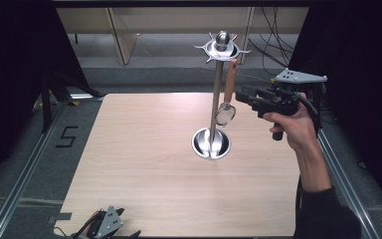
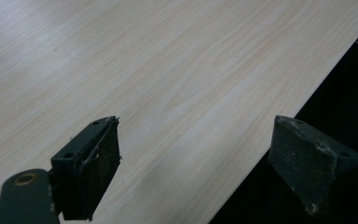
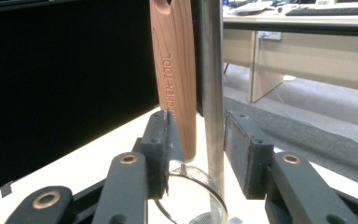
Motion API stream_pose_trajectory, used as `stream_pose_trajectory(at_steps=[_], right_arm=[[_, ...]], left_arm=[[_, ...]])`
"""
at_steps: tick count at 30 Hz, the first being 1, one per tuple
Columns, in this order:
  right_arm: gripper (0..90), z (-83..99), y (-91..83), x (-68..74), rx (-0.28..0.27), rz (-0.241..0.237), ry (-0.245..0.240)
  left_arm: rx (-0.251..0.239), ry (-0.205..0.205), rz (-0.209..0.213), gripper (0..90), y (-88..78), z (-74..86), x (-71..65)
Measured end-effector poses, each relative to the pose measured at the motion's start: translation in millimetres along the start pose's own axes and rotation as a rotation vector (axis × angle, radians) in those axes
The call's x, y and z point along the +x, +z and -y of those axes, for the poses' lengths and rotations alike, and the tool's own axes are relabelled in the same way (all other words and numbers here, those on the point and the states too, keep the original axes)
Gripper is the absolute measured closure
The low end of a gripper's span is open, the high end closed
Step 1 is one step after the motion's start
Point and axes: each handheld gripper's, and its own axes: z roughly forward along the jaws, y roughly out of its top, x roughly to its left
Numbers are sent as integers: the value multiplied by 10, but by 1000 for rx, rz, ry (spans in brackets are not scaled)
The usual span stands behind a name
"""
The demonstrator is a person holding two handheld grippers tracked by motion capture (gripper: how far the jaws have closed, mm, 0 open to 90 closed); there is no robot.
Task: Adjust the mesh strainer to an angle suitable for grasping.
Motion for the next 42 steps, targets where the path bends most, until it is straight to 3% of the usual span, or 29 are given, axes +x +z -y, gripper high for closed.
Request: stream_pose_trajectory(at_steps=[8, 9, 11, 13, 14, 15, 16, 19, 20, 22, 23, 25, 26, 28, 33, 34, 36, 39, 42], right_arm=[[582, 71, -104, 26, -8, 19, -18], [576, 83, -120, 51, 4, 34, -4], [563, 109, -129, 60, -18, 79, -24], [552, 131, -131, 66, -16, 69, -34], [548, 146, -138, 69, -16, 71, -41], [544, 161, -142, 83, -18, 74, -32], [537, 175, -145, 99, -12, 72, -19], [524, 207, -150, 106, -13, 74, -33], [519, 216, -156, 115, -6, 73, -40], [512, 241, -163, 138, 4, 75, -35], [508, 250, -162, 145, -6, 84, -38], [493, 272, -176, 161, 2, 79, -35], [489, 280, -178, 152, -10, 87, -56], [489, 326, -192, 185, -19, 72, -27], [482, 448, -189, 227, -16, 72, -25], [480, 464, -188, 222, -29, 76, -47], [477, 505, -185, 253, -29, 80, -35], [473, 530, -174, 258, -4, 92, -62], [469, 566, -146, 282, 6, 91, -55]], left_arm=[[-6, -16, 0, 155, 9, 7, -6], [-7, -16, 0, 155, 9, 7, -5], [-2, 16, -4, 155, 0, -1, 16], [-9, 14, -3, 155, 7, 1, 15], [2, 36, -7, 155, 0, -2, 29], [9, 0, -5, 155, 2, 6, 9], [7, -1, -5, 155, 4, 5, 9], [7, 4, -6, 155, 3, 5, 13], [2, 28, -9, 155, -1, -1, 25], [7, 5, -7, 155, 2, 4, 15], [7, 24, -9, 155, -2, -1, 26], [6, 14, -9, 155, -1, 1, 19], [10, 26, -12, 155, -9, -4, 28], [12, 22, -11, 155, -11, -3, 29], [14, 28, -11, 156, -11, -5, 30], [11, 21, -10, 156, -9, -4, 26], [14, 30, -13, 155, -11, -6, 34], [3, 21, -9, 156, -6, -3, 22], [12, 30, -12, 155, -11, -9, 27]])
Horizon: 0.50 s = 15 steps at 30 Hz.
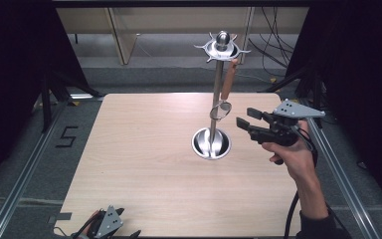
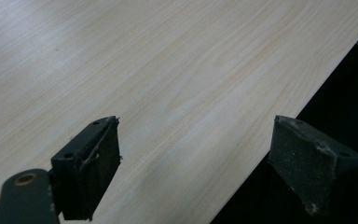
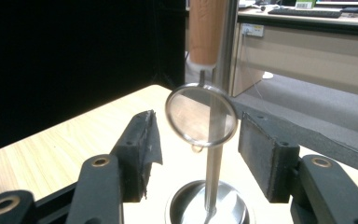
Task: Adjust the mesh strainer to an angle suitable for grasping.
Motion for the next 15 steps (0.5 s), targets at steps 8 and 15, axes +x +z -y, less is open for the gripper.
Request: stream_pose_trajectory(at_steps=[8, 15], right_arm=[[457, 47, 39, 3, 29, -2, -23], [450, 91, 26, 20, 50, -2, -30]], left_arm=[[-28, -46, 17, 156, 17, 16, -31], [-20, -47, 15, 155, 10, 11, -31]])
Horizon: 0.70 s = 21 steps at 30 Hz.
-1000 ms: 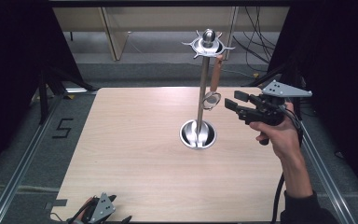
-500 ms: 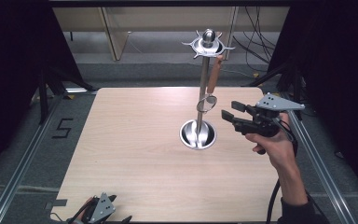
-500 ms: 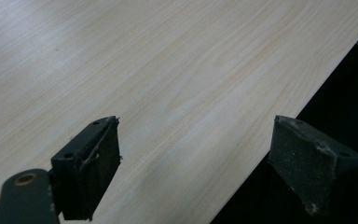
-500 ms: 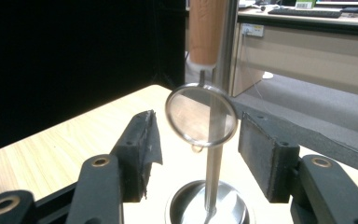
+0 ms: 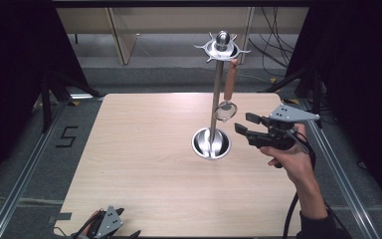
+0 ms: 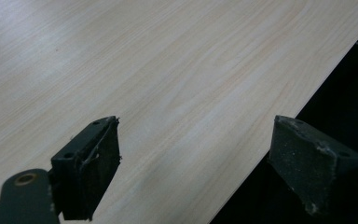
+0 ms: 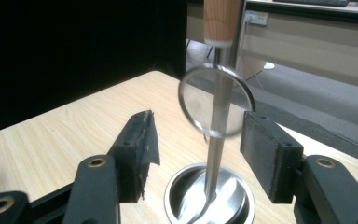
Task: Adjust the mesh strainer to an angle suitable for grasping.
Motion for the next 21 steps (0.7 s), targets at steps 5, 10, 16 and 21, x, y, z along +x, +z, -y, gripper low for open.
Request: stream_pose_trajectory(at_steps=[5, 10, 16, 21], right_arm=[[443, 62, 5, 6, 16, 2, -1], [429, 145, 43, 18, 42, -15, 2], [412, 251, 120, 24, 89, -26, 5], [404, 339, 177, 55, 135, -30, 21]], left_arm=[[-9, -2, -1, 155, 12, -8, -1], [3, 6, 1, 156, 12, -21, 4], [3, 29, -4, 156, -2, -22, 19], [4, 34, -11, 156, -7, -24, 22]])
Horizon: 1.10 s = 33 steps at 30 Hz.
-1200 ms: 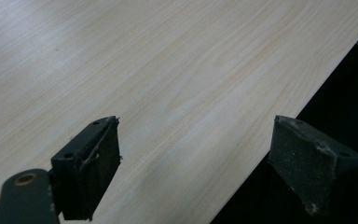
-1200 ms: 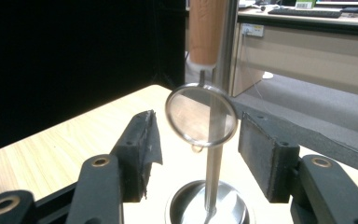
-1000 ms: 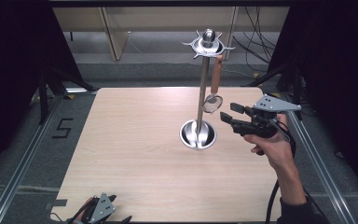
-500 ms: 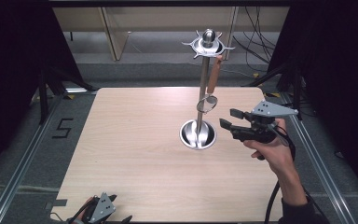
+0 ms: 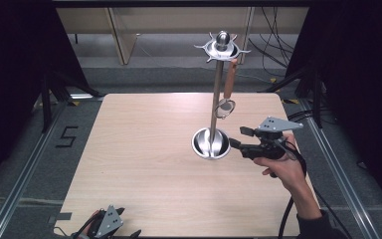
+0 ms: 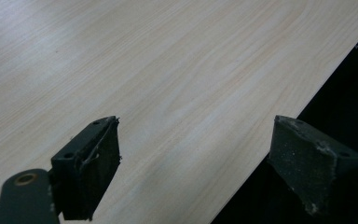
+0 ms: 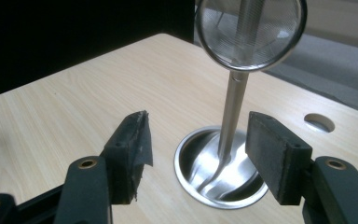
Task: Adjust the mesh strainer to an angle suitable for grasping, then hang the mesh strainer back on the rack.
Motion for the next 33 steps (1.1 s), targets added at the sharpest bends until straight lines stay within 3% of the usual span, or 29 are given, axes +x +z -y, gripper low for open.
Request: stream_pose_trajectory(at_steps=[1, 5, 7, 8, 10, 12, 14, 16, 23, 25, 26, 27, 28, 29, 33], right_arm=[[403, 21, 24, 3, -1, 0, -1], [401, 73, 82, 29, 30, -9, -8], [401, 90, 117, 37, 34, -8, -30], [401, 97, 132, 43, 38, -13, -31], [399, 117, 164, 90, 50, -19, -13], [397, 132, 183, 111, 61, -23, -13], [394, 139, 193, 129, 73, -36, -9], [393, 150, 208, 123, 70, -33, -35], [387, 187, 248, 194, 103, -43, -23], [385, 204, 263, 191, 107, -42, -43], [382, 216, 272, 208, 105, -46, -29], [380, 225, 276, 213, 114, -49, -32], [378, 246, 293, 228, 111, -45, -21], [377, 254, 301, 211, 120, -53, -40], [374, 311, 347, 225, 151, -58, -31]], left_arm=[[0, -26, 5, 156, 4, 7, -17], [3, 13, 6, 155, -12, 1, 3], [-7, -33, 11, 155, 0, 8, -21], [15, -5, 3, 156, -10, 5, -4], [8, 19, 3, 156, -12, 0, 5], [3, -6, 9, 155, -8, -4, -8], [6, 23, 1, 156, -14, -2, 6], [16, -5, 1, 155, -24, 7, -8], [5, 32, -11, 155, -33, 17, 30], [-23, -30, 0, 156, -11, 29, -15], [-5, 17, -2, 156, -26, 18, 11], [-4, -16, 1, 156, -15, 27, -13], [11, 20, -11, 156, -22, 19, 5], [9, 13, -15, 156, -15, 23, -3], [21, 34, -16, 156, -26, 16, 7]])
